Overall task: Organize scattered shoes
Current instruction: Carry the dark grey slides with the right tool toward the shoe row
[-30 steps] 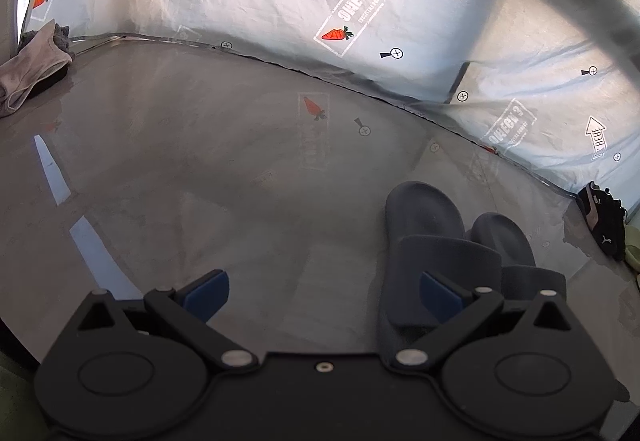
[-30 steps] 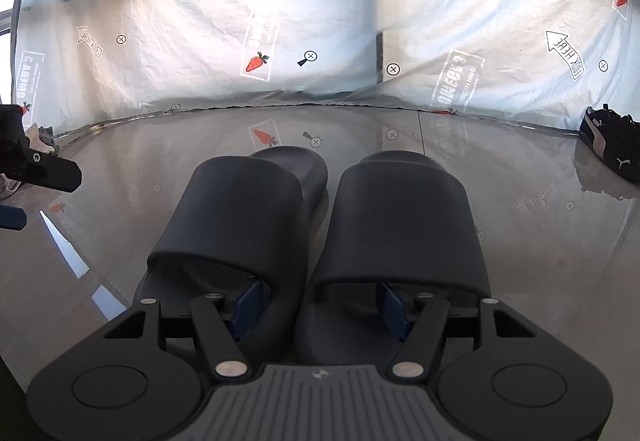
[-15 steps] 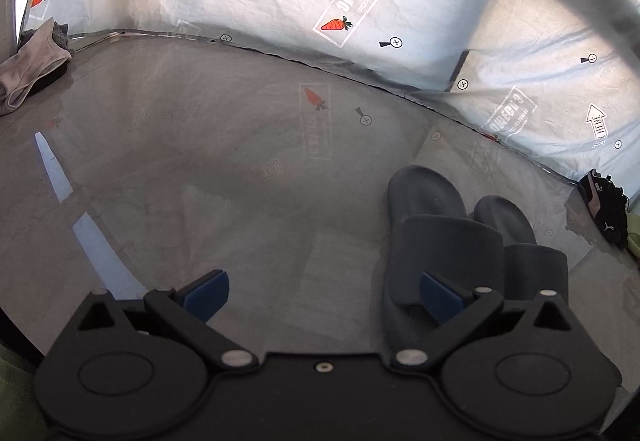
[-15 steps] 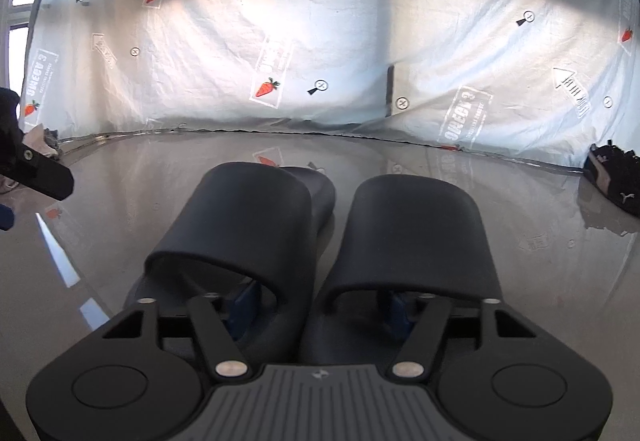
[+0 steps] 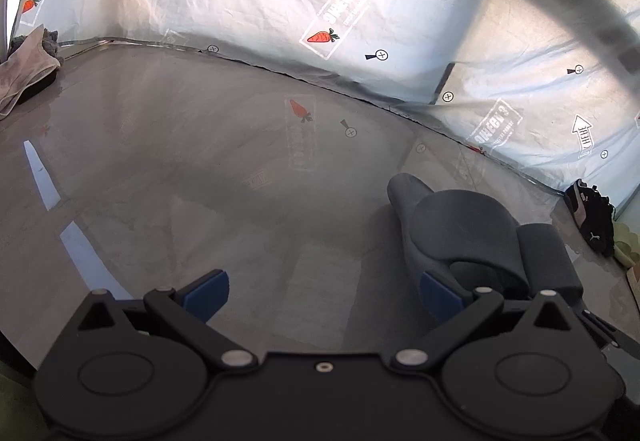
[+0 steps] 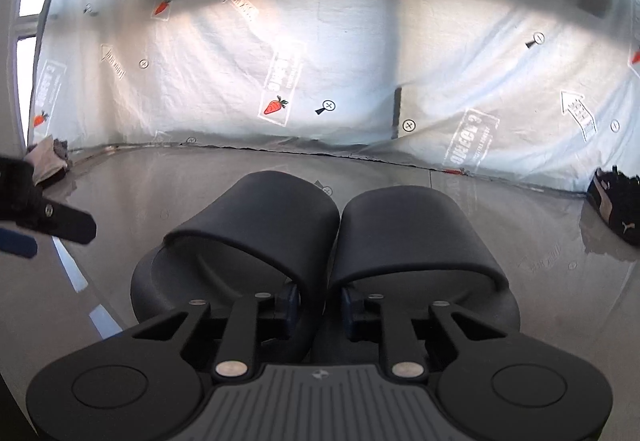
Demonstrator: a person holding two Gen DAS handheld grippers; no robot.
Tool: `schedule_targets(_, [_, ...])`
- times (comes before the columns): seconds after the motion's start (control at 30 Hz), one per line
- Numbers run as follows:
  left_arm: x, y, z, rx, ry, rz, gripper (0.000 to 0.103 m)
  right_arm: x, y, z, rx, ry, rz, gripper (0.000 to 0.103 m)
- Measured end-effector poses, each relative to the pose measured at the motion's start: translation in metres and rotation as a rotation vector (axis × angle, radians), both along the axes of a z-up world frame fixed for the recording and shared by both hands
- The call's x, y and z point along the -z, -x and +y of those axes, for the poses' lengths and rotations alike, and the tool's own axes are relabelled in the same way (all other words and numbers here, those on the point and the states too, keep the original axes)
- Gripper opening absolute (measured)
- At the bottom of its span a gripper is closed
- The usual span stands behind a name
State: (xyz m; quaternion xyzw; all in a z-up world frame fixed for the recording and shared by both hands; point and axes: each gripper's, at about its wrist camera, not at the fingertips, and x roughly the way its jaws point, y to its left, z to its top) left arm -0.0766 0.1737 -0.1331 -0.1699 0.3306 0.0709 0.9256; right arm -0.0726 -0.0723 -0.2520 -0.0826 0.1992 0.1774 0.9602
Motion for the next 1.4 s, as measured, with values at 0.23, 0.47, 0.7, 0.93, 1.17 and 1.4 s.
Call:
schedule_targets(0.23, [-0.006,-0.006,-0.002,0.000,0.007,-0.029,0.103,-0.031,-0.012,-0.016,0.076,-0.083,0.022,0.024])
schedule_targets(0.47, [-0.012,-0.021,-0.019,0.038,0.025,-0.058,0.103,-0.059,-0.021,-0.055,0.195,-0.098,-0.044,0.026])
schedule_targets(0.7, [-0.020,-0.043,-0.065,0.139,0.049,-0.106,0.103,-0.085,-0.022,-0.116,0.353,-0.072,-0.119,0.029])
schedule_targets(0.93, [-0.026,-0.056,-0.134,0.187,0.085,-0.133,0.103,-0.099,-0.019,-0.196,0.470,-0.044,-0.137,0.031])
schedule_targets(1.17, [-0.033,-0.064,-0.218,0.226,0.102,-0.121,0.103,-0.096,-0.020,-0.288,0.503,0.008,-0.103,0.032])
schedule_targets(1.4, [-0.026,-0.063,-0.298,0.261,0.079,-0.060,0.103,-0.079,-0.025,-0.366,0.494,-0.028,-0.035,0.033])
